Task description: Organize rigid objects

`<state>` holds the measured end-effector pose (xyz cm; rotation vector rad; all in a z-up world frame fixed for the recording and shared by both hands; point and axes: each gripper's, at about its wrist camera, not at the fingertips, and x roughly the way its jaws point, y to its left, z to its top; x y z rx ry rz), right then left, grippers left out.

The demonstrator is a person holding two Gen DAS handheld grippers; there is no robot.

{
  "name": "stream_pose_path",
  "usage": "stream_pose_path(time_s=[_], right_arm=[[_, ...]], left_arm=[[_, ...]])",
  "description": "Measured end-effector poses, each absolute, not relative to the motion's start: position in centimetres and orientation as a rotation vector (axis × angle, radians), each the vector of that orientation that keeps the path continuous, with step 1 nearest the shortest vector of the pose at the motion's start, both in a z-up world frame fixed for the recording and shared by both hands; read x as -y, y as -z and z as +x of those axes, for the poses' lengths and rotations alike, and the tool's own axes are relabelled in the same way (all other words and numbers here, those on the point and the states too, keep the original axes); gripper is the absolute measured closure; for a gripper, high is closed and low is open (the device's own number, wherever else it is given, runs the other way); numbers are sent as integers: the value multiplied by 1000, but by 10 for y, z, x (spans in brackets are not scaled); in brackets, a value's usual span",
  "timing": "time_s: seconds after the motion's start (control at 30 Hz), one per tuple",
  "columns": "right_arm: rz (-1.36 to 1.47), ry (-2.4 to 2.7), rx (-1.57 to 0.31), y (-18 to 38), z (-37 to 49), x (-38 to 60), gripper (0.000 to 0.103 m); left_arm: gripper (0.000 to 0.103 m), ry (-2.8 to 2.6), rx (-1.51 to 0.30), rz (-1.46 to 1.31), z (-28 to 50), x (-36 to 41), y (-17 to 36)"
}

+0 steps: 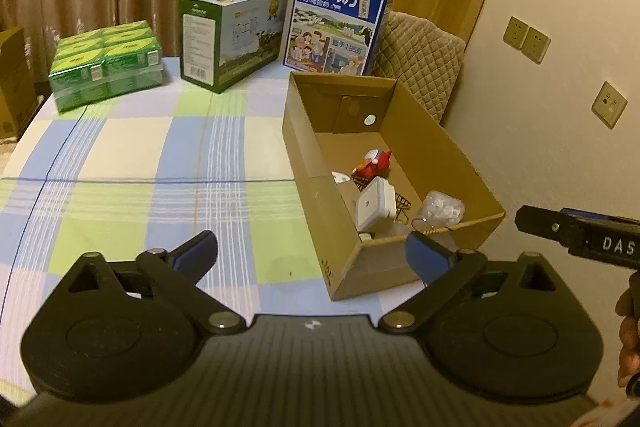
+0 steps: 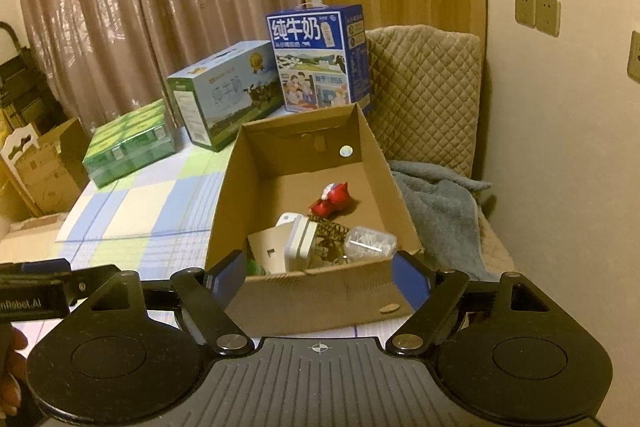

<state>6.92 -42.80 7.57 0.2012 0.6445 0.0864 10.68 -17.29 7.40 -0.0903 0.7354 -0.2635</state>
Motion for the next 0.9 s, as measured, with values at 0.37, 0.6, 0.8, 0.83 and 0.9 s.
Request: stream_pose_path(time_s=[0.37, 0.6, 0.8, 0.83, 0.9], right_arm=[[180, -86, -668, -70, 45, 423, 25], [175, -101, -670, -66, 31, 418, 25], [180, -115, -685, -62, 26, 414, 25], [179, -119, -686, -62, 26, 414, 25], [176, -123, -690, -61, 25, 413, 25]], left_arm=[[3, 253, -721, -58, 73, 171, -80], [3, 255, -721, -45, 60, 173, -76], [2, 259, -734, -33, 58, 176, -71], [2, 260, -735, -35, 58, 176, -71], [2, 261, -736, -38, 57, 176, -70]])
